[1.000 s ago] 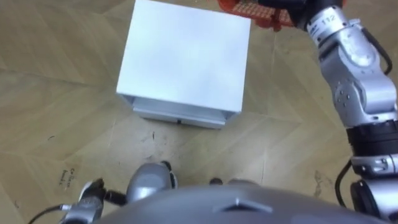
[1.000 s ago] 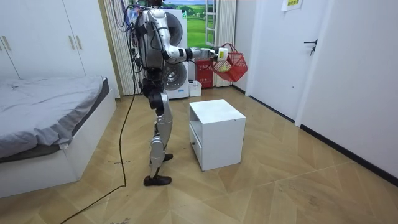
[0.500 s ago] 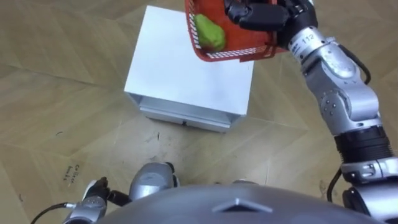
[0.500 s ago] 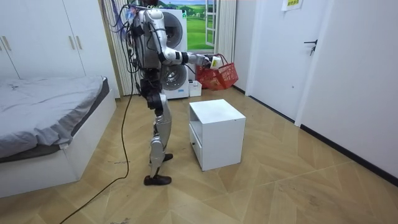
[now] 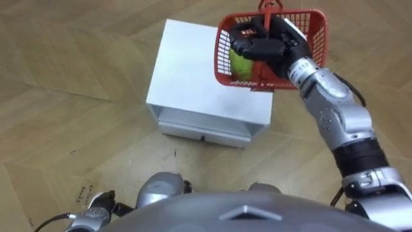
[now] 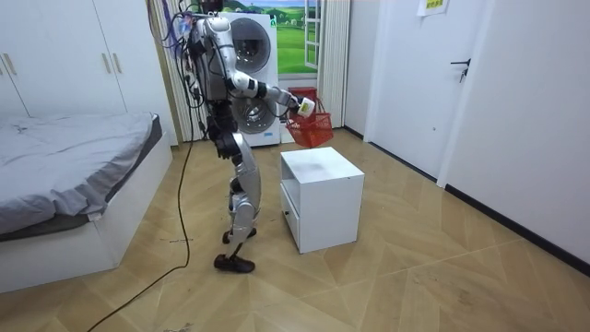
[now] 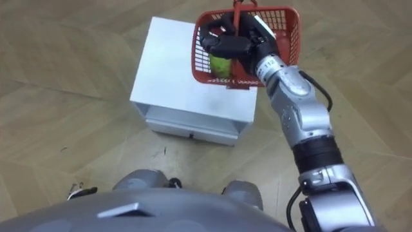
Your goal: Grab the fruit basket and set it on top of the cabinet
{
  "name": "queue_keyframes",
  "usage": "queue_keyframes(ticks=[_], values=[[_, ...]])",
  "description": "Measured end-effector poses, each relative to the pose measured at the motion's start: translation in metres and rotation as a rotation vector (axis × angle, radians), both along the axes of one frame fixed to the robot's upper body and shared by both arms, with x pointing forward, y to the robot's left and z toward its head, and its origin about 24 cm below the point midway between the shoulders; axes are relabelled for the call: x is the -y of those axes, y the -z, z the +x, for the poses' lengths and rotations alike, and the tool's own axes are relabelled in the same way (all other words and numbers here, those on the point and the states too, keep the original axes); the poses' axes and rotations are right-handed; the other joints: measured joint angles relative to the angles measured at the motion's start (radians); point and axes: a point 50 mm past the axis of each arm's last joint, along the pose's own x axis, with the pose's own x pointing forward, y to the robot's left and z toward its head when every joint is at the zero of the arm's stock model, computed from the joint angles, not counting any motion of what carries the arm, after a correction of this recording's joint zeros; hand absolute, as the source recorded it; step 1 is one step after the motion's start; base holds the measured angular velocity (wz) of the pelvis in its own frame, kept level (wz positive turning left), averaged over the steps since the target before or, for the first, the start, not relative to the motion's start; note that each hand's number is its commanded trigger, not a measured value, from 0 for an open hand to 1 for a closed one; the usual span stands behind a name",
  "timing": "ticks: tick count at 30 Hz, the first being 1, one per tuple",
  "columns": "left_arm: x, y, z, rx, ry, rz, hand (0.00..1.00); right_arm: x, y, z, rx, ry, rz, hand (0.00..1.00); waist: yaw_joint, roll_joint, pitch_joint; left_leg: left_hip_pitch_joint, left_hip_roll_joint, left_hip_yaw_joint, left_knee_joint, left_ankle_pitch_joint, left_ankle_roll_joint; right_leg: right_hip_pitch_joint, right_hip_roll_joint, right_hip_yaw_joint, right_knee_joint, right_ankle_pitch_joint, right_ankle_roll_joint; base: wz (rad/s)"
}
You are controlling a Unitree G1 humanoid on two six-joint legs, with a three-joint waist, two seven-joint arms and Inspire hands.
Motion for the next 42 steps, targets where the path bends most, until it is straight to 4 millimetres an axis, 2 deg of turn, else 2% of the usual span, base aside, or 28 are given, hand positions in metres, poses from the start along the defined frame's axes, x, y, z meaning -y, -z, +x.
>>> queue_keyframes(ticks=[2,3,4,5,6,7,8,14,15,16,17,19,24,30,35,37,42], values=[[-0.001,-0.001,0.004,0.013,0.005,0.001,0.0,-0.002,0.001,-0.001,-0.003,-0.014,0.006,1.0,-0.002,0.002,0.0011,-0.015,-0.001,-0.014,0.003,0.0,0.004,0.003,0.028,0.008,-0.082,-0.01,0.005,0.17],[-0.001,-0.002,0.009,0.028,0.01,0.0,0.0,-0.001,0.002,-0.001,-0.008,-0.012,0.004,1.0,-0.006,0.004,0.0025,-0.024,-0.002,-0.024,0.005,0.001,0.006,0.005,0.052,0.019,-0.156,-0.01,0.006,0.34],[-0.001,-0.002,0.01,0.033,0.012,0.0,0.0,0.0,0.006,-0.002,-0.028,-0.006,-0.001,1.0,-0.004,0.003,0.002,-0.026,-0.007,-0.028,0.002,0.001,0.007,0.007,0.08,0.032,-0.234,0.019,-0.003,0.34],[0.0,-0.002,0.011,0.036,0.014,-0.002,0.0,0.001,0.009,-0.003,-0.04,-0.003,-0.004,1.0,-0.003,0.003,0.0015,-0.025,-0.011,-0.03,-0.001,0.001,0.007,0.012,0.087,0.033,-0.259,0.023,-0.011,0.27],[0.004,-0.001,0.014,0.043,0.014,-0.01,0.0,0.003,0.013,-0.005,-0.06,0.004,-0.005,1.0,-0.001,0.011,-0.0022,-0.024,-0.01,-0.043,-0.009,0.001,0.007,0.036,0.095,0.039,-0.29,0.035,-0.012,0.24],[0.005,-0.001,0.017,0.056,0.018,-0.013,0.0,0.005,0.014,-0.005,-0.066,0.012,0.003,1.0,-0.002,0.022,0.0043,-0.025,-0.01,-0.054,-0.016,0.003,0.004,0.048,0.103,0.038,-0.32,0.044,-0.013,0.17],[0.005,-0.002,0.017,0.059,0.016,-0.012,0.0,0.007,0.016,-0.006,-0.076,0.017,0.009,1.0,0.001,0.027,0.0066,-0.024,-0.007,-0.053,-0.028,0.005,0.001,0.054,0.109,0.038,-0.342,0.053,-0.014,0.07],[0.002,-0.001,0.0,0.019,-0.002,-0.011,0.0,0.013,0.02,-0.007,-0.1,0.041,0.005,1.0,0.004,0.025,0.0063,-0.025,-0.002,-0.059,-0.055,0.012,-0.009,0.053,0.116,0.018,-0.375,0.056,-0.017,0.02],[0.002,0.0,-0.004,0.01,-0.005,-0.012,0.0,0.016,0.021,-0.007,-0.105,0.047,-0.005,0.9,0.005,0.025,0.0062,-0.025,-0.001,-0.063,-0.056,0.012,-0.01,0.054,0.117,0.015,-0.375,0.055,-0.017,0.09],[0.002,0.0,-0.008,0.002,-0.007,-0.014,0.0,0.019,0.022,-0.007,-0.11,0.06,-0.012,0.71,0.005,0.025,0.0062,-0.025,-0.001,-0.066,-0.058,0.012,-0.01,0.054,0.118,0.014,-0.375,0.055,-0.017,0.07],[0.003,0.0,-0.009,-0.002,-0.008,-0.015,0.0,0.021,0.022,-0.007,-0.112,0.067,-0.014,0.59,0.007,0.025,0.0063,-0.025,-0.001,-0.066,-0.059,0.012,-0.01,0.053,0.118,0.014,-0.376,0.055,-0.017,0.05],[0.003,0.0,-0.015,-0.014,-0.012,-0.016,0.0,0.026,0.024,-0.006,-0.122,0.095,-0.021,0.0,0.01,0.024,0.0063,-0.024,-0.001,-0.068,-0.068,0.012,-0.01,0.053,0.118,0.014,-0.382,0.055,-0.017,0.0],[0.003,0.001,-0.018,-0.023,-0.014,-0.019,0.0,0.032,0.029,-0.006,-0.148,0.138,-0.036,0.0,0.024,0.026,0.0077,-0.029,-0.002,-0.068,-0.07,0.012,-0.01,0.053,0.118,0.013,-0.389,0.055,-0.017,0.0],[0.006,0.002,-0.021,-0.045,-0.017,-0.043,0.0,0.035,0.035,-0.006,-0.181,0.149,-0.045,0.0,0.028,0.039,0.0138,-0.033,-0.003,-0.073,-0.07,0.012,-0.011,0.052,0.118,0.012,-0.389,0.055,-0.017,0.01],[0.014,0.004,-0.024,-0.067,-0.005,-0.073,0.0,0.037,0.041,-0.009,-0.214,0.162,-0.051,0.0,0.026,0.053,0.0108,-0.046,-0.003,-0.08,-0.066,0.013,-0.012,0.047,0.119,0.0,-0.389,0.055,-0.017,0.05],[0.017,0.004,-0.027,-0.074,-0.009,-0.081,0.0,0.039,0.045,-0.011,-0.232,0.17,-0.056,0.0,0.025,0.059,0.0071,-0.045,-0.003,-0.087,-0.063,0.013,-0.012,0.049,0.118,-0.016,-0.388,0.055,-0.017,0.08],[0.018,0.005,-0.031,-0.09,-0.016,-0.083,0.0,0.039,0.045,-0.011,-0.233,0.17,-0.057,0.0,0.025,0.061,0.006,-0.044,-0.003,-0.093,-0.062,0.014,-0.014,0.052,0.118,-0.019,-0.389,0.055,-0.017,0.03]])
